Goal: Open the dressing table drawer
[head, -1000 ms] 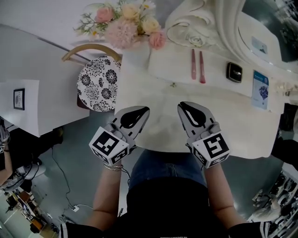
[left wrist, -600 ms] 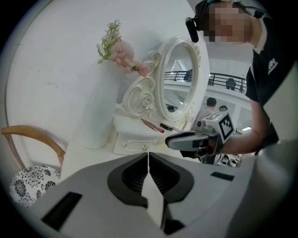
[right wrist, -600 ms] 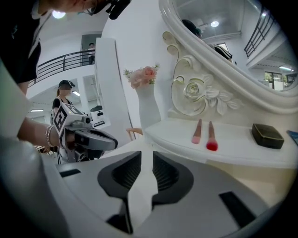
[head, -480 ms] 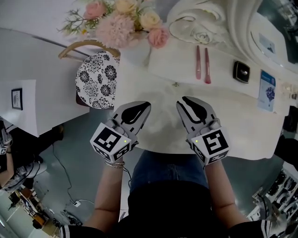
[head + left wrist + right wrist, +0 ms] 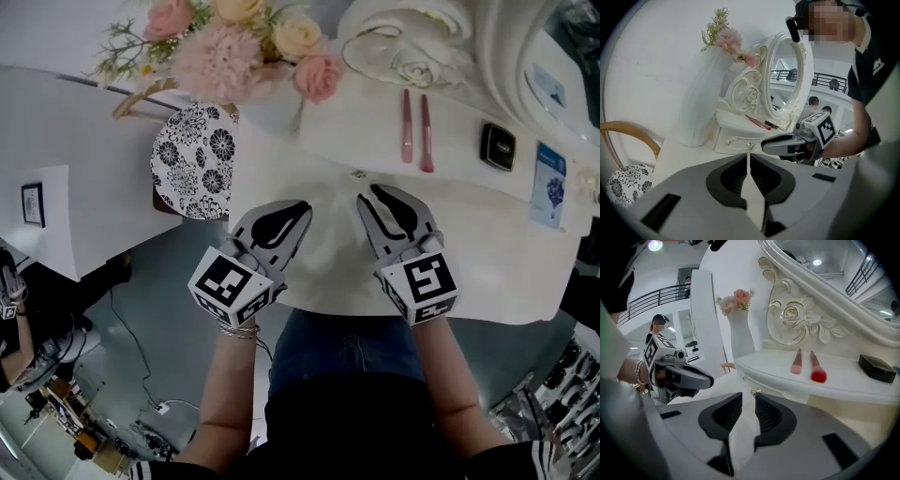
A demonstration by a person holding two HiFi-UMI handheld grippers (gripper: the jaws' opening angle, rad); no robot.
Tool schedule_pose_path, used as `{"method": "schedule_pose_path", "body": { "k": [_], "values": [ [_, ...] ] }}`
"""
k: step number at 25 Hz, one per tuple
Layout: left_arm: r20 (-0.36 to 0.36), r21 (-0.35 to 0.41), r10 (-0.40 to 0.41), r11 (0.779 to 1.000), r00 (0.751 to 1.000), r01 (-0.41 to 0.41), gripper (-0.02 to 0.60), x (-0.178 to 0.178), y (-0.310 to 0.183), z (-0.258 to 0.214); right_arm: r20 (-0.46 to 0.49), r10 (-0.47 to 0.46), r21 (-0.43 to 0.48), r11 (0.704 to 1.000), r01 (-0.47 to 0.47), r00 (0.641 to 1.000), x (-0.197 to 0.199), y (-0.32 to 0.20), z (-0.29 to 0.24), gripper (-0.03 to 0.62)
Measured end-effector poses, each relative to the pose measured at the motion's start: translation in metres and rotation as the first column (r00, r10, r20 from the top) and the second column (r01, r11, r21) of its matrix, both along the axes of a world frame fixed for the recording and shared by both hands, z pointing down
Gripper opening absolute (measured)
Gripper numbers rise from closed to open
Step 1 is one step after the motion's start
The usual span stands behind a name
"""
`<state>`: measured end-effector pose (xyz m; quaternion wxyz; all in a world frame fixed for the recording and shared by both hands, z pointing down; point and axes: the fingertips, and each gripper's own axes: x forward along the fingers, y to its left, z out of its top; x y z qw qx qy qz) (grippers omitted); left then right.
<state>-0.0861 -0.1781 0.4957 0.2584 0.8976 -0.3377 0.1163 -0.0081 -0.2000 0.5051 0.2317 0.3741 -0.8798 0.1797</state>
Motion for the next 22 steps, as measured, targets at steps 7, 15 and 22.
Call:
{"method": "schedule_pose_path", "body": {
  "k": [7,15,22],
  "values": [
    [0.015,-0.025,0.007,1.0,1.0,-0.006,0.017,0.002,-0.007,0.012,-0.037,0.024,-0.002,1.0,-0.024,0.999,-0.003,-0.012,0.015,0.101],
    [0.012,-0.022,0.0,1.0,1.0,0.0,0.017,0.004,-0.017,0.017,-0.073,0.048,0.007,0.999,-0.047,0.996,-0.004,-0.024,0.027,0.112],
    [-0.004,-0.029,-0.014,0.999,1.0,0.014,0.017,0.002,-0.017,0.015,-0.079,0.046,0.035,0.998,-0.043,0.996,-0.008,-0.025,0.026,0.086]
  ]
}}
